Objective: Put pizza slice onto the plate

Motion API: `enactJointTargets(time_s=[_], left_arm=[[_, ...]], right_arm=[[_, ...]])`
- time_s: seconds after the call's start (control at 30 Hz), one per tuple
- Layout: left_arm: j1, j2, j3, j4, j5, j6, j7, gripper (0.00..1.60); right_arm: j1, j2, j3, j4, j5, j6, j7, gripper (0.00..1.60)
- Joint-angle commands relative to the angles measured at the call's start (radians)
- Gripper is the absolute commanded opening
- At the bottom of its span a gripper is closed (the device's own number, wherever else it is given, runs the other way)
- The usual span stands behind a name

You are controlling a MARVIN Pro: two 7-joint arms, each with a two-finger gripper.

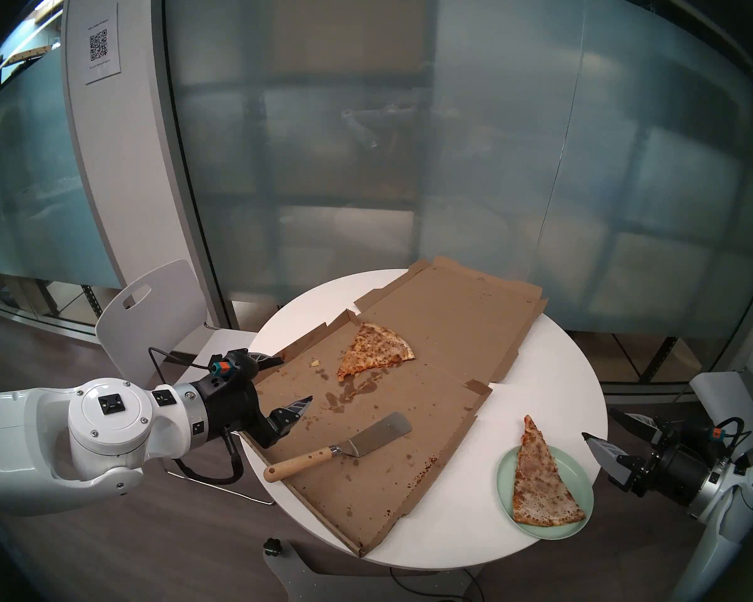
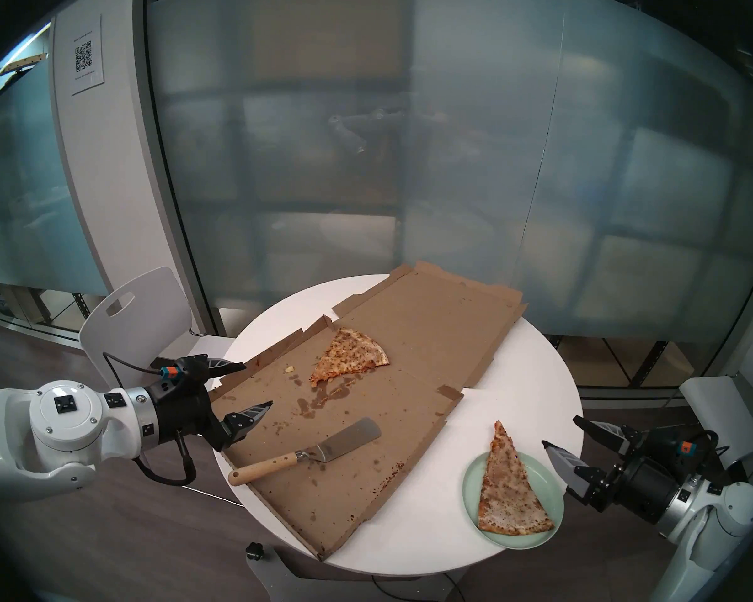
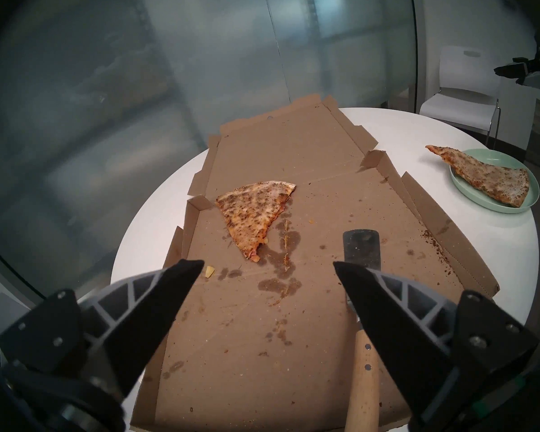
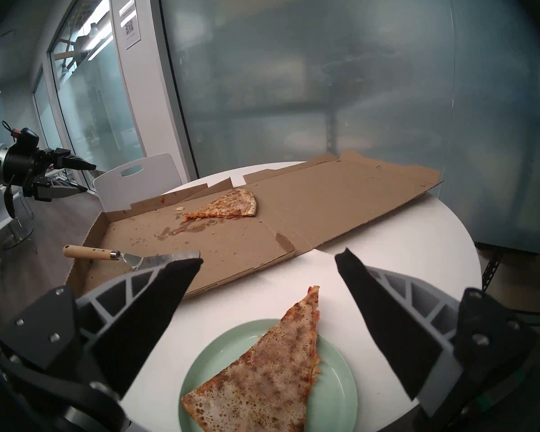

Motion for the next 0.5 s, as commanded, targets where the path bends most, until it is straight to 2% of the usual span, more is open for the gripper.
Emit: enactJointTargets(time_s=[0.0,0.43,0.47], left_arm=[[0.067,-0.052,-0.079,-0.017,0.019,0.011,-0.029,1.60],[0.211,-0.209,-0.277,-0.042,0.103,0.081,-0.166,1.60],[0.211,-0.209,-0.277,-0.042,0.103,0.081,-0.166,1.60]], right_arm=[[0.001,0.002,0.003,-0.015,0.016,-0.002,0.015,1.60],[-0.001,0.003,0.002,-0.015,0.019,-0.002,0.014,1.60],[-0.001,0.003,0.002,-0.015,0.019,-0.002,0.014,1.60]])
